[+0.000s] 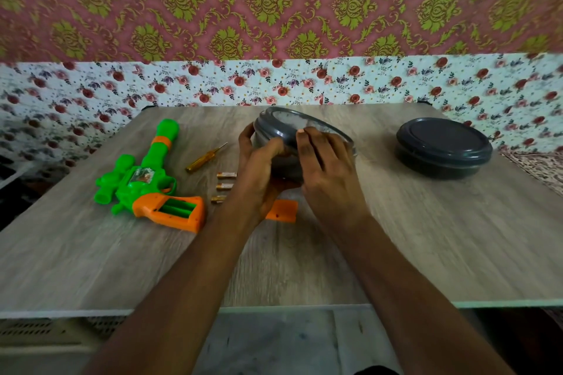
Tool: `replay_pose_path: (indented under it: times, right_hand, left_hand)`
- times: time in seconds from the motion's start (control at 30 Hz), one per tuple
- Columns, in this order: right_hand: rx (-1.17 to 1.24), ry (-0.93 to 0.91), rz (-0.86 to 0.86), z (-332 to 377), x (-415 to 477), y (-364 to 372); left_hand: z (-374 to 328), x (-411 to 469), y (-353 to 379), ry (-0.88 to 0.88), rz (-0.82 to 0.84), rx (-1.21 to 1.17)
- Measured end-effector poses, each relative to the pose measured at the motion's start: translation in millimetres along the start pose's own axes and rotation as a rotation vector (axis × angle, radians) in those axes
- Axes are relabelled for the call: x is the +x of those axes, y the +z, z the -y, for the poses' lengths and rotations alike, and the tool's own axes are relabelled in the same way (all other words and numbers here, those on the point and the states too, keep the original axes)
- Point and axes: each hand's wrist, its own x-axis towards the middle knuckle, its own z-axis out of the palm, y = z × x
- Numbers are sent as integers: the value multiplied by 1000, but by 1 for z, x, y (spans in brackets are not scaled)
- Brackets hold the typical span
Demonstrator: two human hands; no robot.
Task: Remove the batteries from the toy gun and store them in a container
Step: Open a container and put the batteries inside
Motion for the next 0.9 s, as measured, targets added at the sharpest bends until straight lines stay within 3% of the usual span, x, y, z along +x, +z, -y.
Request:
replay_pose_path:
  times: [0.1, 0.3, 0.67, 0.9]
  right_hand:
    - [-34, 12, -91, -2, 4, -1]
    - [-18, 323, -182, -29, 5, -1]
    - [160, 305, 19, -62, 42, -11]
    - [125, 316, 336, -107, 94, 27]
  left_hand:
    - [0, -2, -1, 0, 12, -4]
    - [-5, -4, -8, -72, -62, 33]
    - [-11, 3, -12, -126, -221, 39]
    - [-13, 8, -17, -34, -344, 158]
